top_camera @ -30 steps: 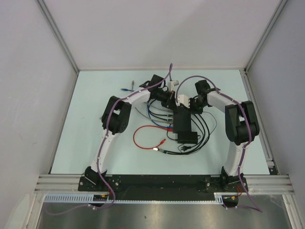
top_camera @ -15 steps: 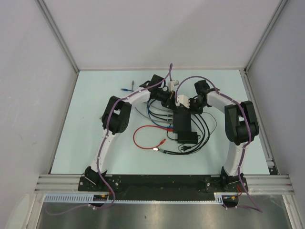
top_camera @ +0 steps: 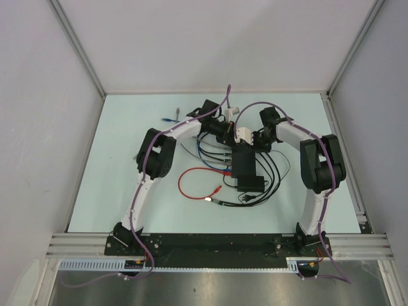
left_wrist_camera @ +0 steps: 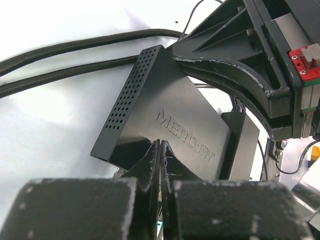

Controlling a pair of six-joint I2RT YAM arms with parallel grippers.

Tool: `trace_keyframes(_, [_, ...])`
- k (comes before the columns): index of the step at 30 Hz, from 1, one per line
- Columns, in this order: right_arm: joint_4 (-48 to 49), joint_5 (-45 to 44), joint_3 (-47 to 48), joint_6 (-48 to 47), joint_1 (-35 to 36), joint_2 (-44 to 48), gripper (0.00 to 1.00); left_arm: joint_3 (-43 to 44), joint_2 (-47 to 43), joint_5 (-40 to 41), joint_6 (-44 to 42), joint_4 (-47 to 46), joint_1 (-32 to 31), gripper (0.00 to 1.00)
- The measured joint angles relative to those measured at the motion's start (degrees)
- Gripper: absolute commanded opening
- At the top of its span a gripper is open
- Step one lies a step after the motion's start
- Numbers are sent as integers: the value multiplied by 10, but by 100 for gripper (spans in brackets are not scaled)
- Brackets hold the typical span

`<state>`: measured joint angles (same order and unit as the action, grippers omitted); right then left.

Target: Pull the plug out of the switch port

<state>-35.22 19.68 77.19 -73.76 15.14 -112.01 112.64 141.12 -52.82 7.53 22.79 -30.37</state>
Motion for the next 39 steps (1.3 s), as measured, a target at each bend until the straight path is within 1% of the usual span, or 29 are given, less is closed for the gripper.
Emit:
trace_keyframes(12, [-29,16,54,30,-1,-34,5,0,0,-1,0,0,0,0])
trace_keyframes(19, [-33,23,56,58,1,-35,6,0,0,-1,0,1,0,0])
trace_keyframes(28, [-10,14,37,57,12,-26,6,0,0,-1,0,1,-1,0])
trace_keyframes(39, [-12,10,36,47,14,-26,7,0,0,-1,-1,1,-3,0])
